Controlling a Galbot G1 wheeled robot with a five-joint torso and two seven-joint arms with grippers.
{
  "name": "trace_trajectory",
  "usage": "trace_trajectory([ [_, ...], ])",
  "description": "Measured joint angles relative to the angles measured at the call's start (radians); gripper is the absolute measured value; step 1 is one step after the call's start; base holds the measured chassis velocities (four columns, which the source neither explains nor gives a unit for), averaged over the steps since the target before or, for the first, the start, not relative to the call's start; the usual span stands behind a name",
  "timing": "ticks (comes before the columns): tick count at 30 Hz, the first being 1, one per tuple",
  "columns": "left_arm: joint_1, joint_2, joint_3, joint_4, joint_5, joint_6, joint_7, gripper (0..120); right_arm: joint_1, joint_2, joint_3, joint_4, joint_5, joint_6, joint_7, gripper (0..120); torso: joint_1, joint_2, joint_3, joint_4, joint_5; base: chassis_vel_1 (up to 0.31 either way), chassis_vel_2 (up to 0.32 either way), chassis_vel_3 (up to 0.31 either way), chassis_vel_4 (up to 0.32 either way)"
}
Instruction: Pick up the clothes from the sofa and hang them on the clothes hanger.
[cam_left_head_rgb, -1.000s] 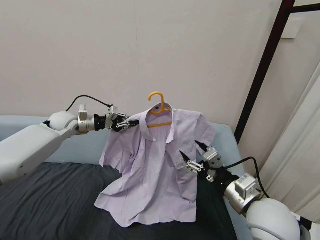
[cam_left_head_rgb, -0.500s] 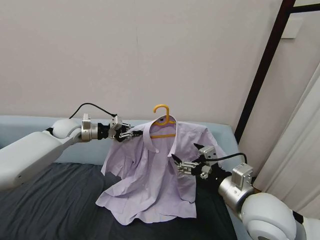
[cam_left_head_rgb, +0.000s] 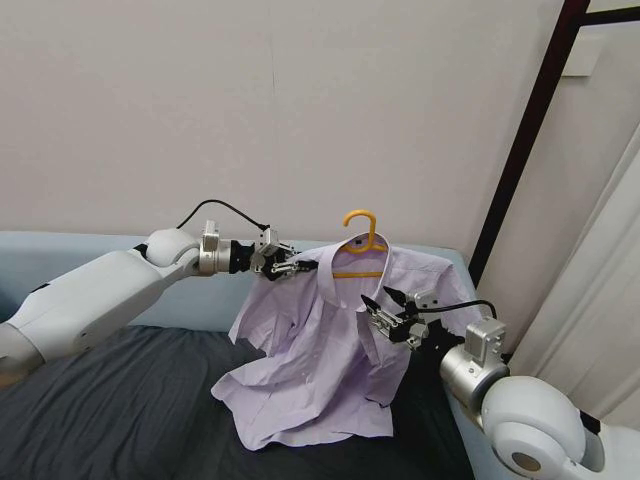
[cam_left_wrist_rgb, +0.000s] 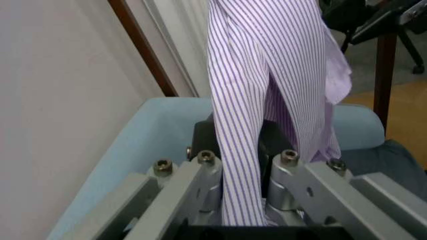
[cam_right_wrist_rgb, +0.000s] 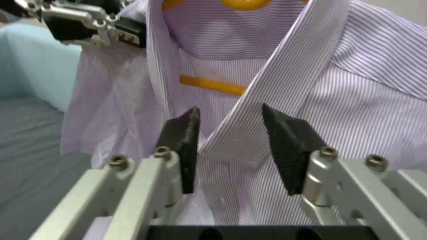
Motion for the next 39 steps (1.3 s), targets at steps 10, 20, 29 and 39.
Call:
trace_trajectory([
  [10,0.017,0.021,-0.002,-0.034,-0.029,-0.002,0.000,7,0.005,0.006,-0.034,-0.045,-0.063,0.013,-0.039,0,0.000,0.000,0.000,0.0000,0.0001,0.000,0.000,0.000,0.000],
  [20,0.080,0.050,-0.087,0.013,0.019,-0.036,0.059,7,-0.172,-0.150,0.160,0.103,-0.156,0.058,-0.142,34,0.000,0.000,0.000,-0.0006,0.0001,0.000,0.000,0.000,0.000],
  [29,0.137,0.123,-0.157,-0.013,0.071,-0.062,0.142,7,-0.144,-0.286,0.223,0.019,-0.180,0.148,-0.327,65,0.000,0.000,0.000,0.0004,-0.0003,0.000,0.000,0.000,0.000],
  [39,0.164,0.106,-0.177,-0.056,0.093,-0.078,0.212,7,-0.106,-0.400,0.207,-0.109,-0.222,0.183,-0.635,100,0.000,0.000,0.000,-0.0003,0.0001,0.000,0.000,0.000,0.000],
])
